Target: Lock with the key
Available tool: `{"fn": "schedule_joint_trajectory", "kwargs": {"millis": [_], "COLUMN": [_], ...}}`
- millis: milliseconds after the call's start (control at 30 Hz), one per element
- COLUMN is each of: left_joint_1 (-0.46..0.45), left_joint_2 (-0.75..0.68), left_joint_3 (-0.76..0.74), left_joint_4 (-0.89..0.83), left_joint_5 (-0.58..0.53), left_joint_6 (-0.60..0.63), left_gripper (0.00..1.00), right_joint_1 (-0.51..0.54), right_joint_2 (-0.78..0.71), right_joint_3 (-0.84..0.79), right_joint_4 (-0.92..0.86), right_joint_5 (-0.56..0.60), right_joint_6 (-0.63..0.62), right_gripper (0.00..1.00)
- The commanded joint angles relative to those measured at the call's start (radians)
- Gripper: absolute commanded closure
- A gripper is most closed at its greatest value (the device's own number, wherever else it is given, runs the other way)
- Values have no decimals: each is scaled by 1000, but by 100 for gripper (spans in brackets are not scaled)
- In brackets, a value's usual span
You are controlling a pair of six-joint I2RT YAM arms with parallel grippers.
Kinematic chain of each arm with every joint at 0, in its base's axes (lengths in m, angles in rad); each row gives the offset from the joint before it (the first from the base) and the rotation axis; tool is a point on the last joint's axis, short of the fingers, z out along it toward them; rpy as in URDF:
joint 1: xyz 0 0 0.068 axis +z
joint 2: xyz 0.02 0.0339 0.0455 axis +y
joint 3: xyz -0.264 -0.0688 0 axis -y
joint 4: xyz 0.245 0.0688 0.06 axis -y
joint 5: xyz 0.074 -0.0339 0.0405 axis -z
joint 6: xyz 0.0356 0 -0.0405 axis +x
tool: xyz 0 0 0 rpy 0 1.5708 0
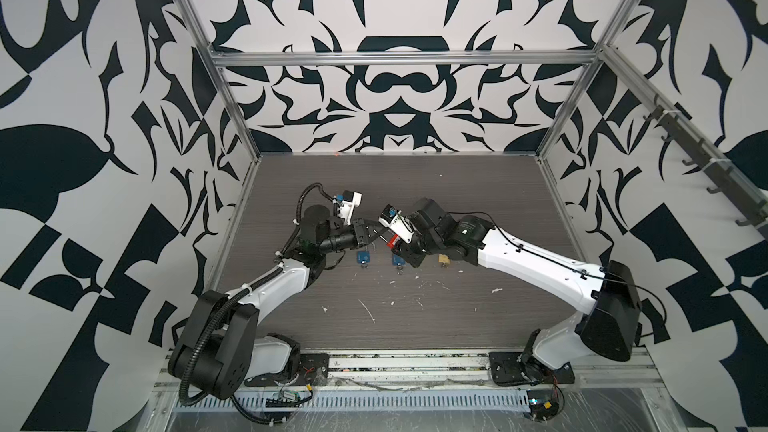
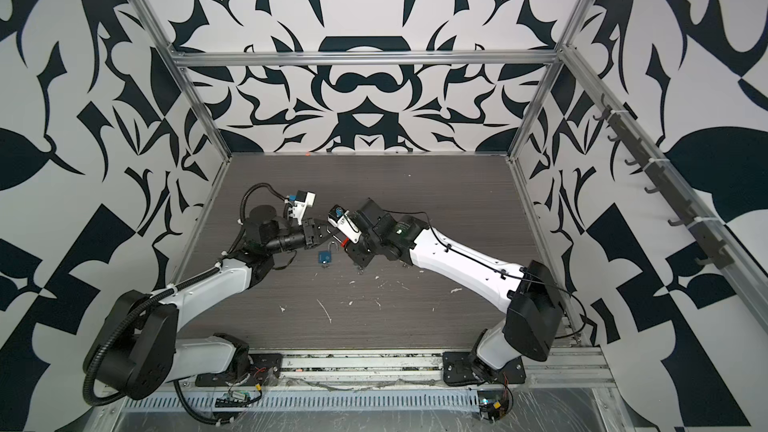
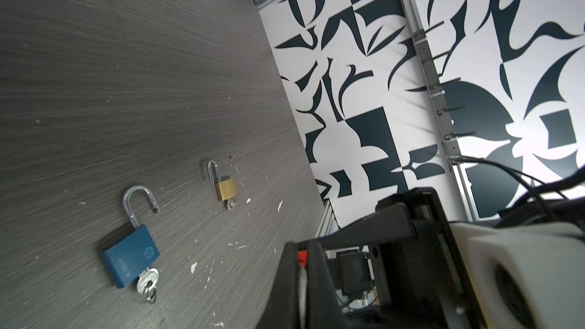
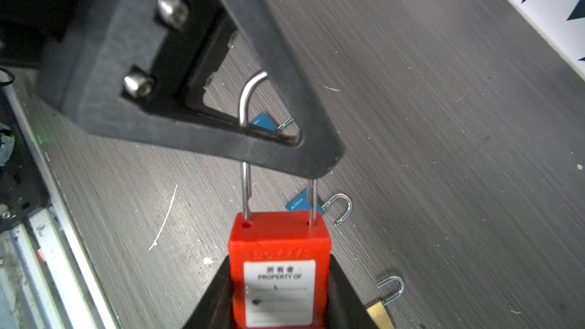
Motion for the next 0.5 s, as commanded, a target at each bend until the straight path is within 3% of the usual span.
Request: {"fn": "schedule_joint_trajectory", "kwargs": {"millis": [0,133,300,367,467], "left_joint_1": [-6,-7,-7,-7,-7], "left_joint_2": [-81,-151,-198,-211,-221], "left_joint_3": [-65,-178,-260,-268,-262], "left_joint_4": [64,217,341,349,357], "left_joint_5": [-131,-304,-429,-445,-441], "left_joint_6": [-87,-198,-292,-309,-340], "left_gripper": [100,100,100,100,100], "right_joint_1": [-22,-158,-337,-365,-368], "right_joint_2": [-88,-190,-238,-234,-225], "right_joint_3": [-7,-114,-251,-296,-329], "right_joint_4": [146,301,523,604,641], "right_joint_5": [37,-232,-526,-588,-634], "right_joint_6": [87,267,524,598,580], "right_gripper": [48,31,30,30,23]}}
